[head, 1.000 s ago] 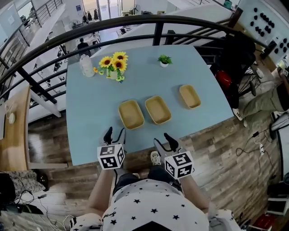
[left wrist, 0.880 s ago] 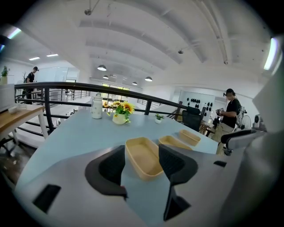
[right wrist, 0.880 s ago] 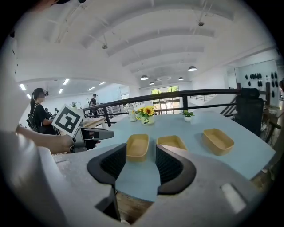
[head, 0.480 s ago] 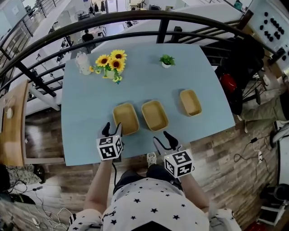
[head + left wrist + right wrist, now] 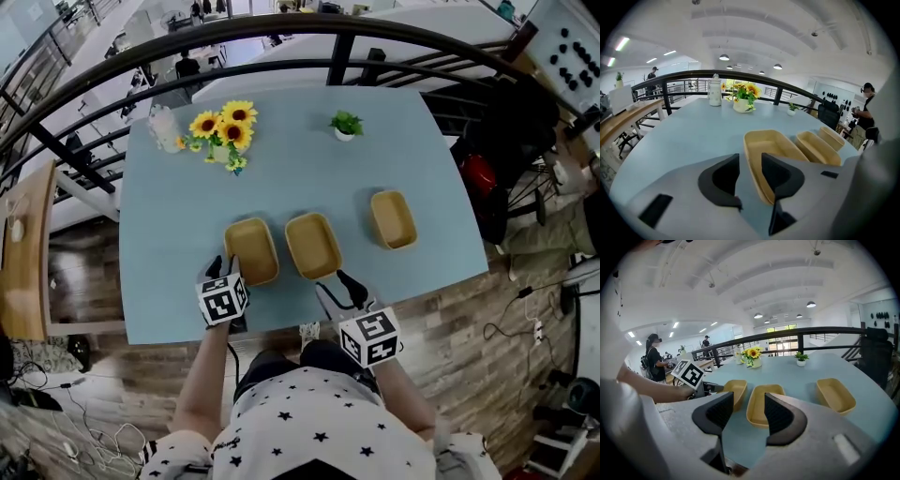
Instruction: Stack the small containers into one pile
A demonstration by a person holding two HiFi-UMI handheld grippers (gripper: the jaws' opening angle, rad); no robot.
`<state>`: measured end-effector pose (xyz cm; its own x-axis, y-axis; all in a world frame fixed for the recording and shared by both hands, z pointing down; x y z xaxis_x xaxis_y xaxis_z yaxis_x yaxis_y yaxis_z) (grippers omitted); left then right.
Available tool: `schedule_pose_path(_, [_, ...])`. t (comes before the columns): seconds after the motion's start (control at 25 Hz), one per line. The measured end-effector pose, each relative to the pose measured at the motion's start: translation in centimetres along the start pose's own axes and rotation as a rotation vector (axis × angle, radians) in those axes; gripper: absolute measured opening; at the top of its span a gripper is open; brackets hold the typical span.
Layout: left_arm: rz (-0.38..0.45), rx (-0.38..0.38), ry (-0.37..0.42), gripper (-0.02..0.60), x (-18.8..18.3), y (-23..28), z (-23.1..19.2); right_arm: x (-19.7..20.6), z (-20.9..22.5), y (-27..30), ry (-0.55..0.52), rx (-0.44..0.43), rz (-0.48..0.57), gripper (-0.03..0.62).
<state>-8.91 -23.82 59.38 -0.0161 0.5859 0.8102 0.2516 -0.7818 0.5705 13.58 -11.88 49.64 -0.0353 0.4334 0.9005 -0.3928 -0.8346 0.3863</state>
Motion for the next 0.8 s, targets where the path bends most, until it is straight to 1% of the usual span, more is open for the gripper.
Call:
schedule_pose_path(0.2, [-0.035,-0.049,0.003,0.113,0.6,1.0,0.0,0.0,1.6,0.1,0.002,-0.006,-0.007,0.19])
schedule_pose_path(0.36, [-0.043,-0.075,-0.002,0.081,0.8,1.5,0.3,-0.1,2.7,0.1,0.0,-0.017,-0.011,0.19])
schedule_pose_path(0.56, [-0.039,-0.123,-0.019,0.043,0.9,1.7,0.4,-0.7,4.1,0.5,-0.006,-0.028,-0.005,0.19])
schedule_pose_path(0.68, [-0.03,-0.136,-0.037,0.025,0.7,1.7,0.6,-1.2,4.9,0.9,-0.014,-0.039,0.0,0.19])
schedule_pose_path(0.8, [-0.022,-0.139,-0.053,0.021,0.4,1.6,0.8,-1.7,5.5,1.4,-0.021,-0.053,0.003,0.19])
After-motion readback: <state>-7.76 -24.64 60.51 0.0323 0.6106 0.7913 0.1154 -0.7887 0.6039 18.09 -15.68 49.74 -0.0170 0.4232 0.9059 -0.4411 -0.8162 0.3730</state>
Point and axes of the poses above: the fingertips, and each gripper's own axes: y forward along the fingers, z to its right, x out of its underside, the point moved 3 cm from there along -y, backward along the fingers, and after that the axes turned 8 degrees about z, right-handed, at the moved point
